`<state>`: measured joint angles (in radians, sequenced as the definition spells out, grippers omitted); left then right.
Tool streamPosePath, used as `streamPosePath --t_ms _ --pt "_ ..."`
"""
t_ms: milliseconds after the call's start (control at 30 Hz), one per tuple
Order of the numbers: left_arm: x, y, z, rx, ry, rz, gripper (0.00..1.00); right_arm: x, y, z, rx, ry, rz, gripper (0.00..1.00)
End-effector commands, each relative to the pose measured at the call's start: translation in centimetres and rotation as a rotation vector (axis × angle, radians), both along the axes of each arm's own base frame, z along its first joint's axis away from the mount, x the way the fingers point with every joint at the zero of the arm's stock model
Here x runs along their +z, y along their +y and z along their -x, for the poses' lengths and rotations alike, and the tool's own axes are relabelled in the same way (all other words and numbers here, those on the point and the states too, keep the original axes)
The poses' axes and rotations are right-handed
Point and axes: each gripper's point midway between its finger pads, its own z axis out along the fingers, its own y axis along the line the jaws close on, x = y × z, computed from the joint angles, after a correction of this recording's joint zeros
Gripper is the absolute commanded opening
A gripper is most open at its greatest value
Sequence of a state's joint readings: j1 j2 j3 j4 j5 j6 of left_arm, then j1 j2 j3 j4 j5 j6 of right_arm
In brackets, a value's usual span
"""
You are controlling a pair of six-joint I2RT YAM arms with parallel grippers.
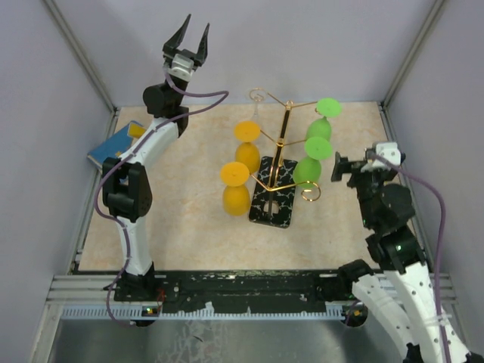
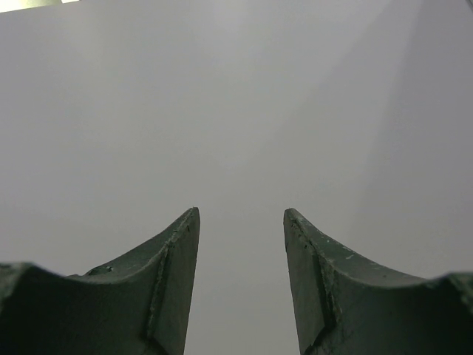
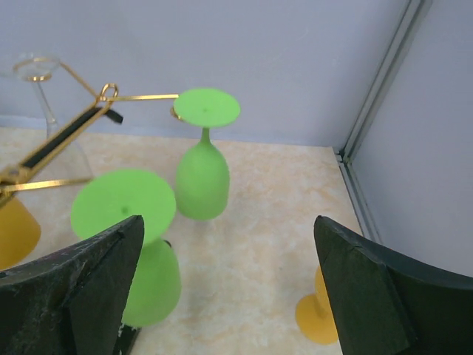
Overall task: Place the wine glass upside down on the wine glass rack
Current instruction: Turn the wine glass upside down at the wine rack, then move the wine rack to the center of the board.
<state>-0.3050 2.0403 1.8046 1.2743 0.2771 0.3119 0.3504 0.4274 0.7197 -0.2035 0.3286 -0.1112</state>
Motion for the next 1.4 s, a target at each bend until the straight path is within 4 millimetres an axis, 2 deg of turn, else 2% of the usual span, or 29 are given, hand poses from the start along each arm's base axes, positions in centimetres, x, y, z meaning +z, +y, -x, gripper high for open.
streamPosePath --t_ms 0,67,133,233,333,467,533,833,867,1100,1367 --pt "0.4 0.5 0.0 0.007 -0.015 0.007 0.56 6.1 0.3 -3.8 -0.061 -0.026 -0.033 0.99" --pt "0.2 0.6 0.2 0.020 -0.015 0.000 0.56 8.7 1.8 -6.2 -0.031 -0.034 -0.084 0.99" --pt "-0.3 0.8 0.3 0.039 -0.011 -0.003 0.56 11.1 4.3 -9.1 0.044 -0.025 -0.130 0.99" --pt "-0.8 1.3 0.6 0.068 -0.007 -0.007 0.58 12.4 7.9 -12.6 0.147 0.040 -0.208 0.99" --pt "-1.4 2.0 0.7 0.099 0.006 0.007 0.68 12.2 10.9 -14.9 0.239 0.110 -0.282 0.99" --pt "-1.9 2.8 0.8 0.130 0.020 0.021 0.89 11.0 12.9 -16.7 0.279 0.212 -0.351 0.99" --pt "-2.2 3.1 0.6 0.142 0.025 0.021 0.98 10.0 13.6 -17.2 0.286 0.280 -0.366 0.99" --pt "-2.4 3.7 -0.5 0.166 0.024 0.028 0.99 4.5 15.4 -18.8 0.249 0.560 -0.379 0.99" --pt "-2.5 3.8 -0.6 0.170 0.025 0.029 0.99 3.4 15.8 -19.3 0.239 0.596 -0.369 0.99" --pt "-3.0 4.9 -1.1 0.186 0.033 0.041 0.99 2.2 15.5 -19.6 0.150 0.724 -0.257 0.99" --pt "-3.3 6.1 -1.6 0.203 0.038 0.048 0.99 0.2 15.0 -18.3 0.101 0.834 -0.254 0.99"
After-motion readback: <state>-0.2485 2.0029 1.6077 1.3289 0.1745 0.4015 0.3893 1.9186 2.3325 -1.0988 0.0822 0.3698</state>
